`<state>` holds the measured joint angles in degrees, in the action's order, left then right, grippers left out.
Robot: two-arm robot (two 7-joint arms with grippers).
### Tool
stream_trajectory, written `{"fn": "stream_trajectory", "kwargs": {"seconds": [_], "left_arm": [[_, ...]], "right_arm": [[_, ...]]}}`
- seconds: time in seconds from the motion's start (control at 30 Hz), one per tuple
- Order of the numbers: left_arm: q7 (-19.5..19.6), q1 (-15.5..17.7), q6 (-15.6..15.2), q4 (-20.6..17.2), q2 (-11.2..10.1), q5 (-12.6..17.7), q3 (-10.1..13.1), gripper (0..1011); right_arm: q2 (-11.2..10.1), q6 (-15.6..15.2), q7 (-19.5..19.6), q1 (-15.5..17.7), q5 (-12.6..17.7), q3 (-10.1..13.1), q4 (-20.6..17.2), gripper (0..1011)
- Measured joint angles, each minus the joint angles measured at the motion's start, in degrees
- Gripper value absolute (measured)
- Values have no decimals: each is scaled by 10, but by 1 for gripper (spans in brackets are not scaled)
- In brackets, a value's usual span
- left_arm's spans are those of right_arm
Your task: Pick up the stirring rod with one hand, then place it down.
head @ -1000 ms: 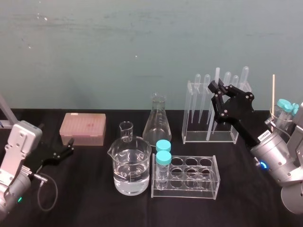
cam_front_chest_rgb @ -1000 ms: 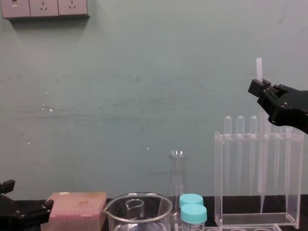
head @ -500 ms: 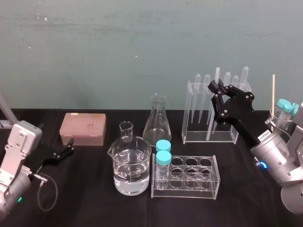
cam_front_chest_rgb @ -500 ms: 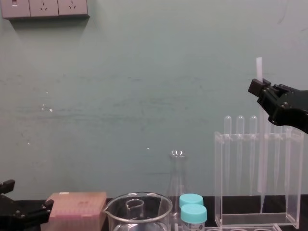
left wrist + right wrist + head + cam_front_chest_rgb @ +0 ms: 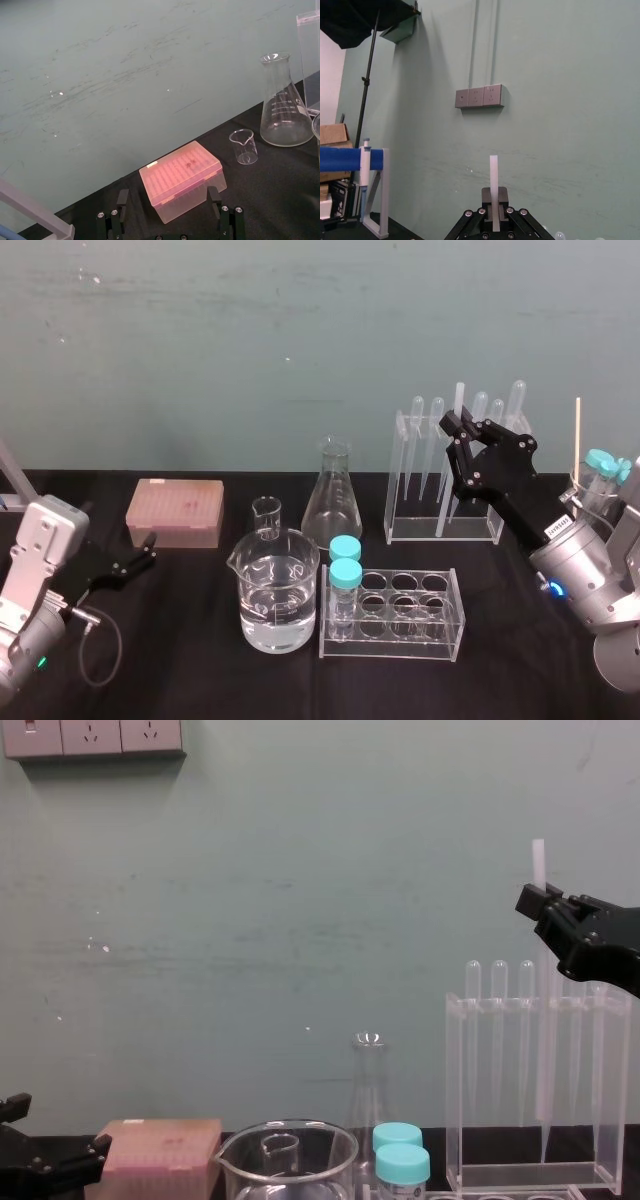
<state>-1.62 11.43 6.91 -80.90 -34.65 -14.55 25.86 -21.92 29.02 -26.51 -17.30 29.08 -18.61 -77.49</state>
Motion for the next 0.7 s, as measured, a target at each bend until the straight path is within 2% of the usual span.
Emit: {"fn": "stream_trajectory", "kwargs": {"seconds": [0.7], "left_arm": [[0,0,0,0,0,0,0,1000]], "right_arm": [[0,0,0,0,0,0,0,64]]}}
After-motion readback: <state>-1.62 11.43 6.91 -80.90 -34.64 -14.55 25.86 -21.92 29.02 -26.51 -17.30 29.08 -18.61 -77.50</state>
